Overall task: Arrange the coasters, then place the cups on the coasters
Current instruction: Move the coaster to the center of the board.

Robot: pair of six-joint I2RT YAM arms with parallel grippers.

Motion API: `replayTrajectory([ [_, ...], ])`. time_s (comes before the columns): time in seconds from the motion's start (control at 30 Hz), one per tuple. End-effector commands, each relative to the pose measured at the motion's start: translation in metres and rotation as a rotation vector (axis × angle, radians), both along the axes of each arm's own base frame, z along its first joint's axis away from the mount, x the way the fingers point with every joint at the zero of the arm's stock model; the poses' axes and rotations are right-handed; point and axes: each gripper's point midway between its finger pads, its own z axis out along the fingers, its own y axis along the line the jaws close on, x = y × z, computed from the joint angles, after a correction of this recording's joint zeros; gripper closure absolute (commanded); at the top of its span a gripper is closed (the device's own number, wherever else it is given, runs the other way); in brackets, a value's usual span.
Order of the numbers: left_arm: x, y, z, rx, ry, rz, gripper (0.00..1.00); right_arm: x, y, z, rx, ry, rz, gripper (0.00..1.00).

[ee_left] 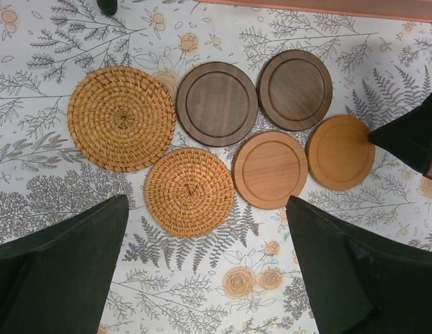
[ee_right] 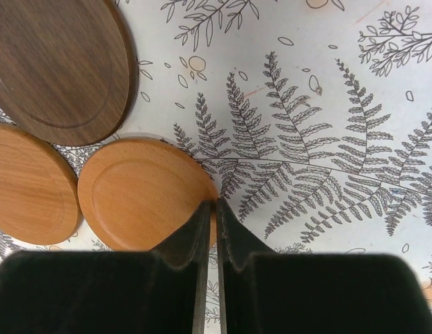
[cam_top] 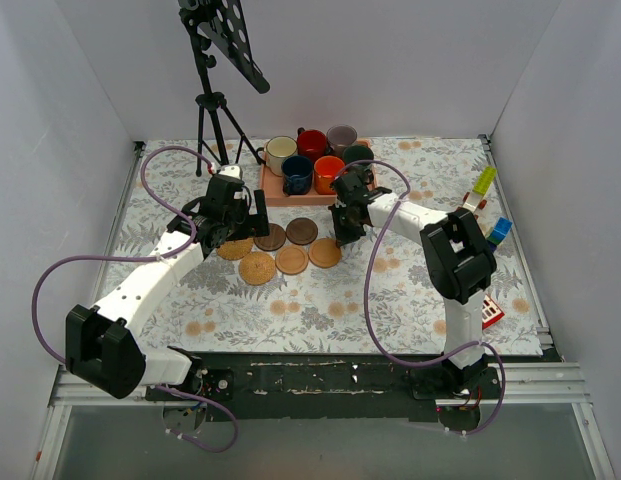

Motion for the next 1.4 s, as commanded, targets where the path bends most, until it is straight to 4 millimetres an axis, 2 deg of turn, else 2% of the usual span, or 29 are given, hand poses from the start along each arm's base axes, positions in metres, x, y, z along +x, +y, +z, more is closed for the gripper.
replayTrajectory([
  [0.0,-0.002,-0.001,0.013,-0.021,-0.04,-0.007,0.02,-0.01,0.006,-0.012,-0.02,0.054,0.002,0.87],
  [0.13,-0.002,-0.001,0.014,-0.021,-0.042,-0.006,0.02,-0.01,0.007,-0.012,-0.021,0.057,0.004,0.87],
  [0.2,-0.002,-0.001,0.014,-0.02,-0.044,-0.005,0.02,-0.007,0.001,-0.013,-0.052,0.042,-0.014,0.87],
  [0.43,-0.002,0.0,0.014,-0.017,-0.044,-0.003,0.02,0.0,-0.002,-0.005,-0.063,0.006,-0.023,0.83],
  [0.67,-0.001,0.0,0.014,-0.015,-0.044,-0.001,0.02,0.007,0.001,0.005,-0.056,-0.025,-0.025,0.76],
  [0.83,0.0,0.0,0.014,-0.012,-0.041,0.0,0.02,0.013,0.005,0.016,-0.036,-0.05,-0.031,0.65],
  [1.03,0.004,-0.001,0.019,-0.009,-0.05,0.002,0.02,0.025,0.016,0.043,0.019,-0.107,-0.023,0.48],
  [1.17,0.007,-0.001,0.024,-0.007,-0.058,0.008,0.02,0.03,0.018,0.07,0.05,-0.172,-0.015,0.43],
  [1.37,0.021,-0.009,0.05,-0.036,-0.106,-0.003,0.02,0.034,0.014,0.123,0.141,-0.307,-0.014,0.43],
])
